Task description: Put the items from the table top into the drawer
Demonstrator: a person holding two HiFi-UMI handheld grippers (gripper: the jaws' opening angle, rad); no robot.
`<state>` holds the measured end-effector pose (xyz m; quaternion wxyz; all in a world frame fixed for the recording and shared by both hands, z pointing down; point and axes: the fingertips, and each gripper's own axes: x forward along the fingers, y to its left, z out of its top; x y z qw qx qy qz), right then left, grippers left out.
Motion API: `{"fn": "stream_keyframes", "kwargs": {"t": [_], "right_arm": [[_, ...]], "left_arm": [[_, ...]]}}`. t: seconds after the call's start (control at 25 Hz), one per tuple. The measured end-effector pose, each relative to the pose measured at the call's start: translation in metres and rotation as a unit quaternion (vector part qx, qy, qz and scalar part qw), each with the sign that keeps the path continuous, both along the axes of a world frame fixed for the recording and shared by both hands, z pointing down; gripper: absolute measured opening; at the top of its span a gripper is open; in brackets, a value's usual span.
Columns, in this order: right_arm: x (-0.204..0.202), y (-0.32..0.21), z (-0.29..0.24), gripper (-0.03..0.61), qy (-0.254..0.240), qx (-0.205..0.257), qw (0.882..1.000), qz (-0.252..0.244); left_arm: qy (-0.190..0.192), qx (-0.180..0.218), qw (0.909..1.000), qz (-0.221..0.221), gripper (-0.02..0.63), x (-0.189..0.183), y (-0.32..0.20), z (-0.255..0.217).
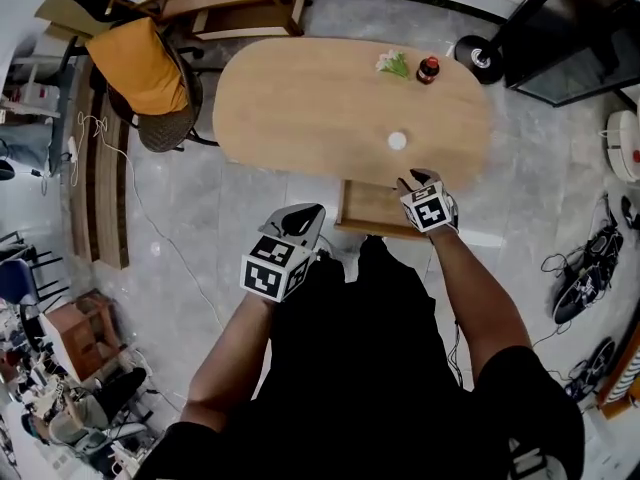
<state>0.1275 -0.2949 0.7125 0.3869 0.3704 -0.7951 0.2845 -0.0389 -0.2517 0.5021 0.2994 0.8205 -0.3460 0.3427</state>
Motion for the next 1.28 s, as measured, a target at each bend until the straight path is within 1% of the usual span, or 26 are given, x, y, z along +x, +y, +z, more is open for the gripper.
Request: {"fn": "stream_keyframes", "kwargs": {"t": [0.08,0.2,0.28,0.44,0.6,0.76,1.0,1.16,1.28], "right_arm": [[0.004,-0.013,0.015,0.143,0.012,-0.015,1.0,-0.001],[0.008,-0.039,0.033,0.214,0.034,-0.02,0.999,-0.008],[0.006,-0.054,0.049,0.235,0.046,-0.021,0.999,-0.015],[-0.001,-0.08,0.086,0.264,0.073,-0.034,0.996,-0.048],[0.0,-0.094,0.117,0.279,0.086,-0.051,0.993,-0.062],[-0.005,-0.103,0.137,0.282,0.098,-0.056,0.989,-0.091],[-0.009,-0.105,0.149,0.281,0.125,-0.054,0.984,-0.118],[-0.008,-0.102,0.144,0.267,0.13,-0.05,0.984,-0.112],[-0.011,-0.095,0.131,0.265,0.11,-0.039,0.989,-0.088]], "left_arm": [[-0.002,-0.013,0.9999,-0.006,0.005,0.003,-0.004,0.011],[-0.007,-0.031,0.9993,-0.018,0.005,0.002,-0.008,0.028],[-0.014,-0.044,0.9987,-0.022,0.005,0.0,-0.008,0.038],[-0.012,-0.067,0.9972,-0.032,0.005,-0.001,-0.008,0.055],[-0.017,-0.079,0.9962,-0.032,0.005,-0.002,-0.005,0.065],[-0.024,-0.086,0.9952,-0.039,0.005,-0.013,-0.007,0.072],[-0.024,-0.094,0.9938,-0.054,0.005,-0.028,-0.004,0.078],[-0.022,-0.093,0.9936,-0.061,0.005,-0.031,-0.004,0.079],[-0.017,-0.087,0.9938,-0.066,0.005,-0.031,-0.005,0.076]]}}
